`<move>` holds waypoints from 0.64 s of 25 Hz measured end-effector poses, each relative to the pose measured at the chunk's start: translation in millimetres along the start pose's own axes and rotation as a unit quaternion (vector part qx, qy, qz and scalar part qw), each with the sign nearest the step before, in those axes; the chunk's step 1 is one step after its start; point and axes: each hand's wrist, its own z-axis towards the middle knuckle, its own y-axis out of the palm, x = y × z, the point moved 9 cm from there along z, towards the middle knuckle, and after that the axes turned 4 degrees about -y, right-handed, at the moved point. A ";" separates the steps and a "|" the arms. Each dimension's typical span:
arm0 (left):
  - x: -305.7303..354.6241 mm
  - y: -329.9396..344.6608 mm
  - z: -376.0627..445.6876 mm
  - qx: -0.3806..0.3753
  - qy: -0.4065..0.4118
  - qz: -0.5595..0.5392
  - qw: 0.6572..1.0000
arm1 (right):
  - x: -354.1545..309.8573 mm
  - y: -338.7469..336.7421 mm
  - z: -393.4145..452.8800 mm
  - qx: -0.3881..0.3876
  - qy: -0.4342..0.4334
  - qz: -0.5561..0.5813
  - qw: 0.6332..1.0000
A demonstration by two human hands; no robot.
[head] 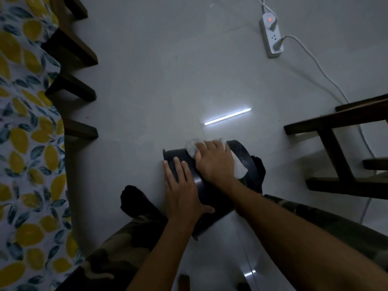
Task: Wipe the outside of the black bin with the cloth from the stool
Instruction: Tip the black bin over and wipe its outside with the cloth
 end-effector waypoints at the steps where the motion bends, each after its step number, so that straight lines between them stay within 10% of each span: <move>1: -0.5 -2.5 0.1 -0.006 -0.005 -0.006 1.000 | 3.4 2.3 25.8 -0.053 0.020 0.002 0.998; 4: -0.6 -6.6 6.0 -0.022 -0.010 0.002 1.000 | 27.4 13.8 62.8 -0.165 0.078 0.018 0.983; 11: -0.4 -10.1 17.8 -0.051 -0.022 0.000 0.998 | 49.0 -19.6 -50.0 0.165 0.036 0.029 0.985; 16: 9.0 -20.8 12.1 -0.035 -0.016 -0.042 0.998 | 75.5 -3.7 -117.5 0.138 0.071 0.059 0.986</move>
